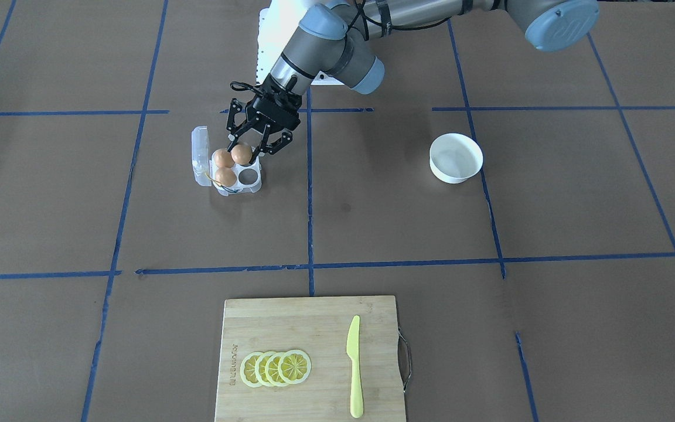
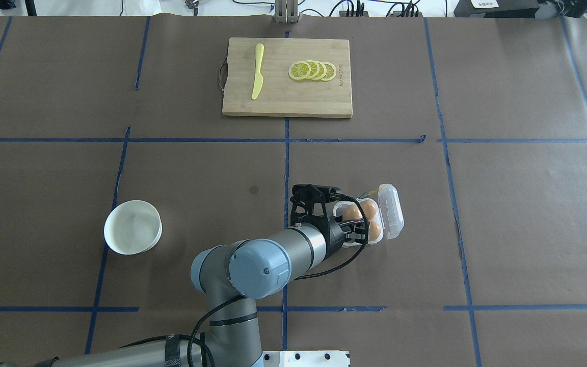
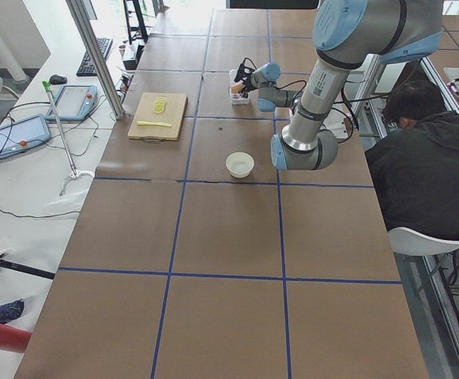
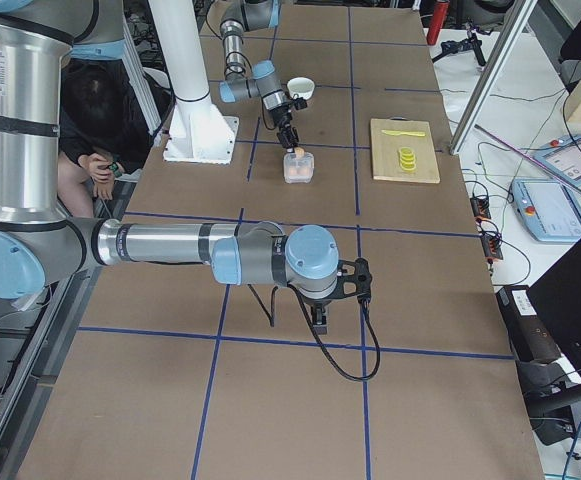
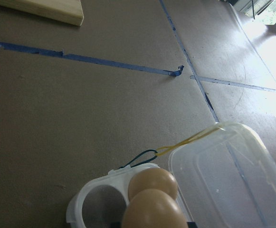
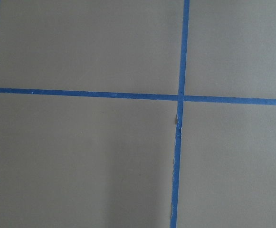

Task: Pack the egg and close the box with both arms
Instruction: 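Carry the egg with the left gripper and place it in the carton, then withdraw the left gripper while the right gripper approaches the carton lid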

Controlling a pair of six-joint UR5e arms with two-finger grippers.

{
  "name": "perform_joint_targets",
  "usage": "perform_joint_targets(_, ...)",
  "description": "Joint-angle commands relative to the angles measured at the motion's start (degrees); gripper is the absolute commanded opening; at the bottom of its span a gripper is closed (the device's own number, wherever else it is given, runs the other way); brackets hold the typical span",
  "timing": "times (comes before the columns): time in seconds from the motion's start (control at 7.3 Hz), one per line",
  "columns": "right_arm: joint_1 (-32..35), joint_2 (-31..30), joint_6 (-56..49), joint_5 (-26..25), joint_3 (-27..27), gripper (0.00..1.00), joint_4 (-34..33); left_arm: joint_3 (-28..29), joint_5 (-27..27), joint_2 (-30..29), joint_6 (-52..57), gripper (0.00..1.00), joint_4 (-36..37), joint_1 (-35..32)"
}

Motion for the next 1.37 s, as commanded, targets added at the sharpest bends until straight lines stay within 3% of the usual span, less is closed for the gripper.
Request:
perform_joint_targets(0.0,0.0,0.0,0.0,0.0,0.0,1.0,0.1,0.2,0.0,-0.3,-0.1,0.45,0.1,0.0)
perform_joint_targets(0.14,0.0,0.0,0.0,0.1,0.0,1.0,0.1,0.0,0.1,-0.2,-0.2,0.99,0.1,-0.1)
perform_joint_targets(0.68,-0.1,0.0,0.0,0.1,0.0,1.0,0.2,-5.0,-1.0,0.7,-0.2,1.0,1.1,-2.2)
perform_joint_targets(0.82,0.0,-0.1,0.1,0.1,0.8,1.0,0.2,-7.1,-4.2,2.0,-0.1,1.0,4.4,-4.2)
perform_joint_targets(1.23,-2.7,-0.1,10.3,0.0,7.0,1.0,0.5,-22.6,-13.9,7.5,2.5,1.0,25.9,-10.8)
